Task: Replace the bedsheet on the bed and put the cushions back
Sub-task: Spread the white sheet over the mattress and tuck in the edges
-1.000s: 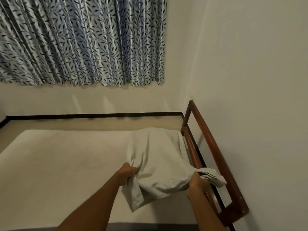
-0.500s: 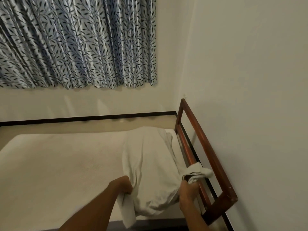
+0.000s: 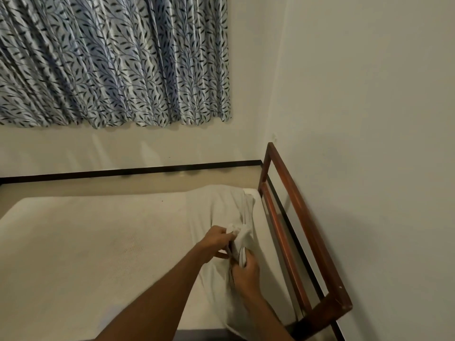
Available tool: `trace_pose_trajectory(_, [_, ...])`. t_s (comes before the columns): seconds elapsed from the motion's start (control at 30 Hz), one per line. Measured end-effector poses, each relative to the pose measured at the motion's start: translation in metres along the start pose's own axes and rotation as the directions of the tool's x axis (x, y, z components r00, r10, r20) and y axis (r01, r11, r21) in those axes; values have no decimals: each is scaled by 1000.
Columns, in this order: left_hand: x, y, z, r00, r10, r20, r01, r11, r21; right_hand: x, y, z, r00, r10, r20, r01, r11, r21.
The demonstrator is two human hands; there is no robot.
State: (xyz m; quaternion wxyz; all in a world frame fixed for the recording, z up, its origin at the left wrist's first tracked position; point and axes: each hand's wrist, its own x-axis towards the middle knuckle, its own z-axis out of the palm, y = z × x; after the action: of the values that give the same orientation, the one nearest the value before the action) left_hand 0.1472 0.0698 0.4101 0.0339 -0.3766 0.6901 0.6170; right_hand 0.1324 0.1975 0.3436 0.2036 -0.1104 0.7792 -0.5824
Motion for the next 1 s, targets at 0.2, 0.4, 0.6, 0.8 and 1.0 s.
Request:
trace_pose_trajectory(0.2, [10, -23, -9, 996, 45, 72, -29, 978, -206, 29, 3, -10, 984, 169, -53, -156, 969, 194])
trace_pose_trajectory(0.4, [14, -32, -16, 993, 47, 105, -14, 956, -293, 46, 9, -8, 949, 301, -93, -269, 927, 260])
trace_pose_trajectory(0.6, [11, -39, -27, 984, 54, 172, -2, 958, -288, 33, -5, 1, 990, 104, -91, -93, 989, 118])
trace_pose_trajectory(0.8, [9, -48, -32, 978, 95, 186, -75, 991, -110, 30, -14, 15, 968, 249, -38, -244, 964, 104])
trace_pose_trajectory(1.0, [2, -52, -40, 972, 67, 226, -94, 990, 109, 27, -23, 28, 915, 397, 78, -404, 894, 192])
